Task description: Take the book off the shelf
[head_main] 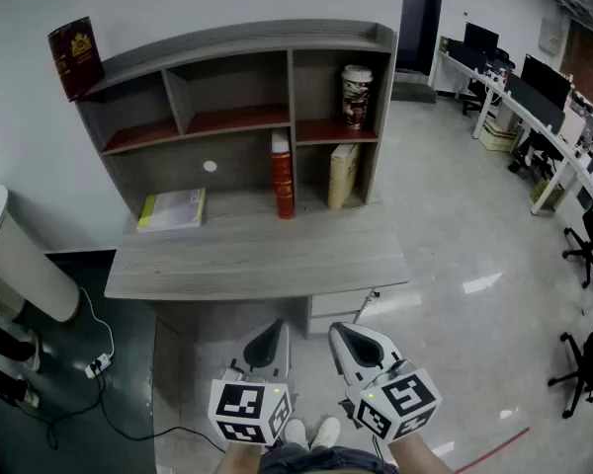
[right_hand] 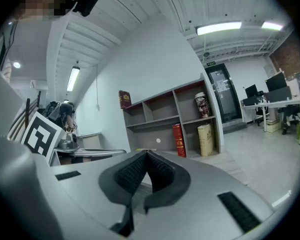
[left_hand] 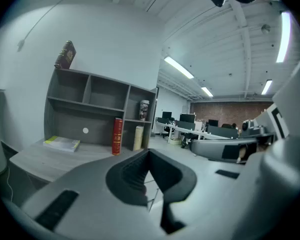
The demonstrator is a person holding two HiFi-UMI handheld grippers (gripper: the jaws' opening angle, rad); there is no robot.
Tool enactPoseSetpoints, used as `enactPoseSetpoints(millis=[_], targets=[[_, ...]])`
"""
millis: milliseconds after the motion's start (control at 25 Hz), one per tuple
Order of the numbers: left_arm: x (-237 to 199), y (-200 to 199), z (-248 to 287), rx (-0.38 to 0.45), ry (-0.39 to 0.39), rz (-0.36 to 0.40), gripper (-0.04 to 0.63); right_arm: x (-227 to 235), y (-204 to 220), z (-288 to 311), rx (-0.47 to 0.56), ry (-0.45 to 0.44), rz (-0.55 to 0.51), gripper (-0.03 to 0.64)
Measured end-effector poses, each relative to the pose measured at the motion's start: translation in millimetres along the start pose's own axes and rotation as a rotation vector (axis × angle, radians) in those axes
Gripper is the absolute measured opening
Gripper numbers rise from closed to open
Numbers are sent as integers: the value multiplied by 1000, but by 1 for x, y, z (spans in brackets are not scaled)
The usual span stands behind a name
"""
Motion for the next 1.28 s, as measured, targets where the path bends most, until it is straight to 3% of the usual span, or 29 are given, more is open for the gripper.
enactPoseSetpoints(millis=[640, 1280], targets=[[11, 3, 0, 18, 24, -16, 11, 15, 2, -10, -18, 64, -11, 8], [16, -19, 16, 27, -75, -16, 11, 48, -17, -24, 7, 78, -38, 8]])
Point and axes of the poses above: the fingertips, and each gripper's own axes: z forward along the fingers, x to its right, y out of its underside, the point moved 9 cm from there along -z, backward along the fingers, and after that the axes turned 14 degrees about z, right-handed, at the moved point
